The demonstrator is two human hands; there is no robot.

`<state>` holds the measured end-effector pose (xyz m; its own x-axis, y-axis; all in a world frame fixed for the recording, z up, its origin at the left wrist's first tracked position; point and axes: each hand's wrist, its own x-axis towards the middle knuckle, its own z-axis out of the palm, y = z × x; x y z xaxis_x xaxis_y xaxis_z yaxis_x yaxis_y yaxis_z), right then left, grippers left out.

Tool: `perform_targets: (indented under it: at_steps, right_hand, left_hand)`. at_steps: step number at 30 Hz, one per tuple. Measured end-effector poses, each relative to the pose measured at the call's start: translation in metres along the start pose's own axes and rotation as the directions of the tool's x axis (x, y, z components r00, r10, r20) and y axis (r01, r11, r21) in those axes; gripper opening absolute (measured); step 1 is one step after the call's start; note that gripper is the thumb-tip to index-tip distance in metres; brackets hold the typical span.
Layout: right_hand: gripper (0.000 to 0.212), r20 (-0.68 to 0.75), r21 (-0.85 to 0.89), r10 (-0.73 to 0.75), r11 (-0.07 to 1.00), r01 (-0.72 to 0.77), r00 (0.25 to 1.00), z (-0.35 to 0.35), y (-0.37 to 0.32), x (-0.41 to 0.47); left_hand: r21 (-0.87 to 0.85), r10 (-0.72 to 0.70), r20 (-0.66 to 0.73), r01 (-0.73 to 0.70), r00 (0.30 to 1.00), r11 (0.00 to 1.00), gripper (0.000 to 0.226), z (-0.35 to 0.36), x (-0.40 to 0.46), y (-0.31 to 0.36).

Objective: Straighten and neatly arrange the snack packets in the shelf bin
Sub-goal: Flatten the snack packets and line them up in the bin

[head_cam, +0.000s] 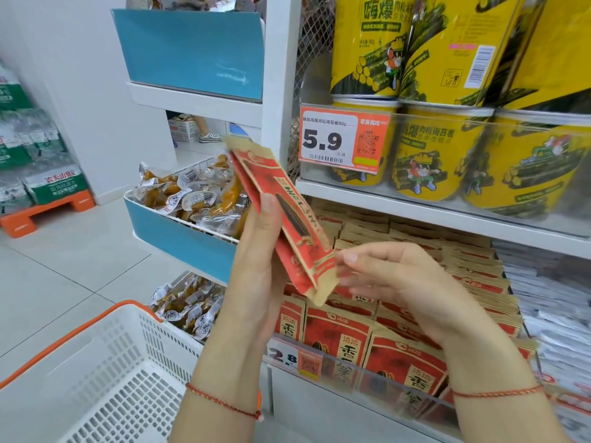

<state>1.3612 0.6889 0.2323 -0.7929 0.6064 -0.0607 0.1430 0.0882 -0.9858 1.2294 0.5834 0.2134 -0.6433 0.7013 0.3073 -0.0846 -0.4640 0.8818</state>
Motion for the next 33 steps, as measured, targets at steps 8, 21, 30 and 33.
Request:
perform_targets:
  at_steps: [8,21,30,33]
  right_hand:
    - [0.028,-0.323,0.081,-0.296,0.938,0.338,0.899,0.011,-0.016,-0.007]
    - [0.008,-0.349,0.102,-0.377,0.895,0.434,0.858,0.008,-0.013,-0.006]
    - [0.012,-0.394,0.113,-0.413,0.865,0.489,0.821,0.010,-0.012,-0.005]
    - [0.009,-0.421,0.169,-0.403,0.845,0.507,0.813,0.009,-0.014,-0.007]
  left_hand:
    - [0.342,-0.009,0.141,-0.041,0.990,0.939,0.061,-0.009,0.001,0.006]
    - [0.386,-0.131,0.217,0.038,0.967,0.922,0.050,0.003,-0.004,0.002]
    - [0.390,-0.182,0.294,0.056,0.938,0.919,0.052,-0.001,-0.004,0.002]
    - [0.409,-0.205,0.328,0.057,0.922,0.911,0.068,-0.004,-0.003,-0.001]
